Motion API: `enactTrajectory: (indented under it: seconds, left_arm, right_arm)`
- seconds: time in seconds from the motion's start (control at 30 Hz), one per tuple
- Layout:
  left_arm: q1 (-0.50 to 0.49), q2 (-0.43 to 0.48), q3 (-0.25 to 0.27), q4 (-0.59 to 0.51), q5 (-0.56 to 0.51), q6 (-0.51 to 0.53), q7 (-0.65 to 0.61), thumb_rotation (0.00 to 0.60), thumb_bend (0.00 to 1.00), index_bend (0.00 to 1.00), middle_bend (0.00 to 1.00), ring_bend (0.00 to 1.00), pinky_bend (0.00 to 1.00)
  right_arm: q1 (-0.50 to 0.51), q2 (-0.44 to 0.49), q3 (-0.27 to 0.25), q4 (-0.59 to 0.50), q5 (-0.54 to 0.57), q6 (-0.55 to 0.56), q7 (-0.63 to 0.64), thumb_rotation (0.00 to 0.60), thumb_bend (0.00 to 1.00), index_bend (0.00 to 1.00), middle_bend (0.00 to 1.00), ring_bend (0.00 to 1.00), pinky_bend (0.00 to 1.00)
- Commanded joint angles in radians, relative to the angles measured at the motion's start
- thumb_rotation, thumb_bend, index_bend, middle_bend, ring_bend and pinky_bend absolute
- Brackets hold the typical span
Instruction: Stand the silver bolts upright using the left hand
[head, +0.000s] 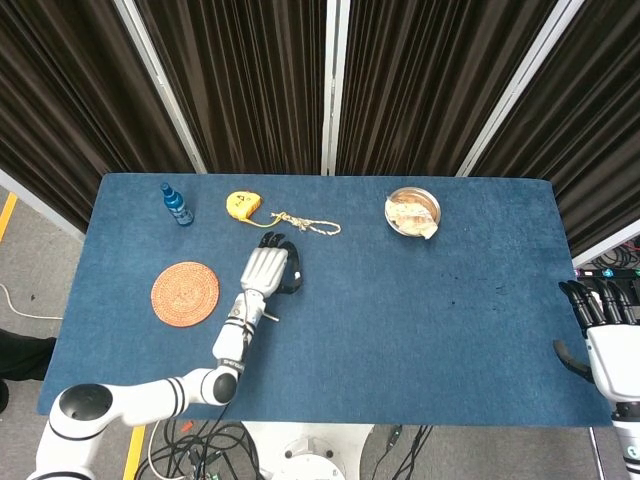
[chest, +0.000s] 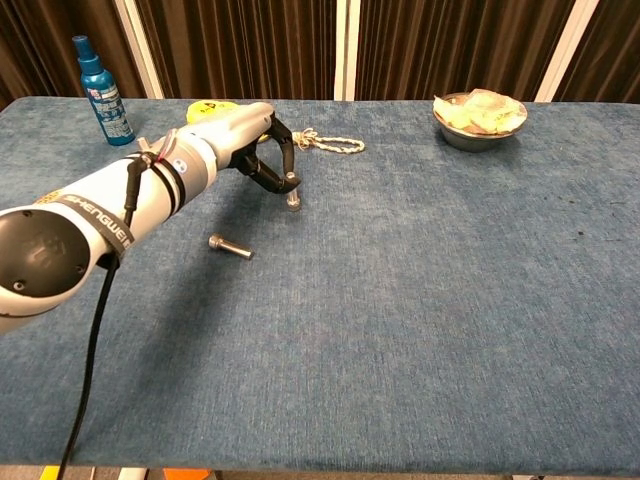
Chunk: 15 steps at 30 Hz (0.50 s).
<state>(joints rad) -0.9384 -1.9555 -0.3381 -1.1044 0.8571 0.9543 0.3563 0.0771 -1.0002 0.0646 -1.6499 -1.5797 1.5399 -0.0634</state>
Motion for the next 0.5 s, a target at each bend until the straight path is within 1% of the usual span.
enactTrajectory:
  seconds: [0.03, 0.1, 0.17, 0.23, 0.37, 0.5]
  left_arm:
    - [0.006, 0.0, 0.003, -0.005, 0.009, 0.006, -0.004, 0.548, 0.37, 0.52, 0.27, 0.07, 0.0]
    - [0.009, 0.002, 0.004, -0.011, 0.017, 0.01, -0.004, 0.538, 0.37, 0.51, 0.27, 0.07, 0.0]
    - [0.011, 0.004, 0.006, -0.015, 0.026, 0.013, -0.001, 0.503, 0.37, 0.5, 0.27, 0.07, 0.0]
    - [0.013, 0.006, 0.007, -0.021, 0.03, 0.014, 0.0, 0.482, 0.37, 0.5, 0.27, 0.07, 0.0]
    - [0.017, 0.01, 0.008, -0.03, 0.037, 0.016, 0.005, 0.457, 0.37, 0.49, 0.27, 0.07, 0.0]
    - [0.023, 0.014, 0.011, -0.04, 0.045, 0.018, 0.004, 0.449, 0.37, 0.49, 0.27, 0.07, 0.0]
  right_arm:
    - [-0.001, 0.0, 0.0, 0.0, 0.0, 0.002, 0.0, 0.6, 0.19, 0.09, 0.14, 0.0, 0.01]
    - [-0.003, -0.001, -0.001, -0.001, 0.0, 0.002, 0.0, 0.6, 0.19, 0.09, 0.14, 0.0, 0.01]
    - [-0.003, -0.001, -0.002, -0.001, -0.001, 0.003, -0.001, 0.6, 0.19, 0.09, 0.14, 0.0, 0.01]
    - [-0.004, -0.001, -0.002, -0.002, -0.002, 0.005, -0.001, 0.6, 0.19, 0.09, 0.14, 0.0, 0.01]
    - [-0.006, -0.001, -0.003, -0.002, -0.004, 0.009, -0.002, 0.6, 0.19, 0.09, 0.14, 0.0, 0.01]
    - [-0.007, -0.001, -0.003, -0.003, -0.004, 0.01, -0.002, 0.6, 0.19, 0.09, 0.14, 0.0, 0.01]
